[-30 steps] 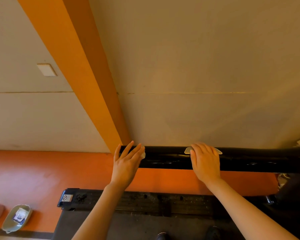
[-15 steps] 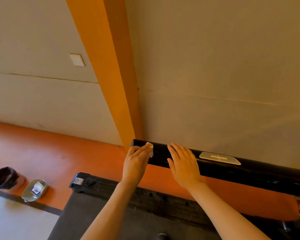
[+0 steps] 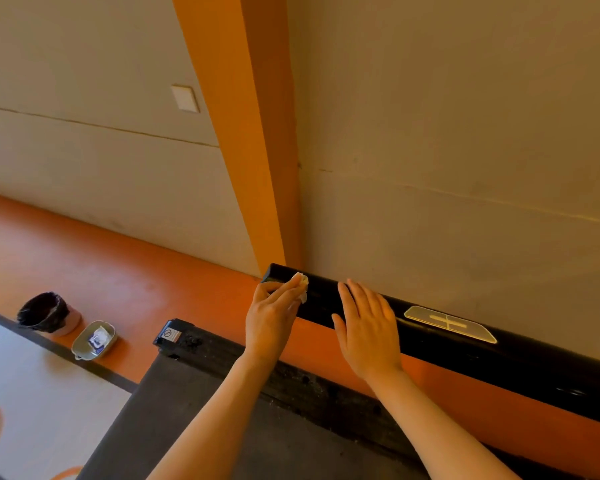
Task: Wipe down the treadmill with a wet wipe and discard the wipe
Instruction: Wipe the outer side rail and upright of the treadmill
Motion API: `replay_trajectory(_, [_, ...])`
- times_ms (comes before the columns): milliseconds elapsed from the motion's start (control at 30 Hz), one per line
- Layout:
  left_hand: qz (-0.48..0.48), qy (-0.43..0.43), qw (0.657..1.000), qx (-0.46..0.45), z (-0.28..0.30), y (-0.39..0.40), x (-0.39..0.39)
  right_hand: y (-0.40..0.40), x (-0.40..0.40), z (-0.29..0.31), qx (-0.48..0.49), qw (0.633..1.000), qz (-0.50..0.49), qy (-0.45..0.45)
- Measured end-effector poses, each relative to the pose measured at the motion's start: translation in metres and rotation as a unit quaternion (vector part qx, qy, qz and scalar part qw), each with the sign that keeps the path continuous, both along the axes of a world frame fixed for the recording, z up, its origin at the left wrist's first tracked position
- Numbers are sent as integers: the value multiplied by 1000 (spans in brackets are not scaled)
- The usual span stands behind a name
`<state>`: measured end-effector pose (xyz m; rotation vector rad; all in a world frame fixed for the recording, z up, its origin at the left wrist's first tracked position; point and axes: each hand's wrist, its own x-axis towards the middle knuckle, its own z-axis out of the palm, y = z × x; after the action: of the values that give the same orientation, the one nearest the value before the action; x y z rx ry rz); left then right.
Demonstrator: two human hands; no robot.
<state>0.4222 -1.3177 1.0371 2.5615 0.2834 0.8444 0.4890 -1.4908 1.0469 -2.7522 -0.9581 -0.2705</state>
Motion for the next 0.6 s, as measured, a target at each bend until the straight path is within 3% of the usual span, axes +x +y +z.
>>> replay_trajectory(400, [-44,-34,998,5,-4,15,3,6,-7,-5,7,996,-43,-74])
replay_trajectory(600, [-80,-144,986,34,-26,21,10,18,-3,-20,109,983,-67,-135])
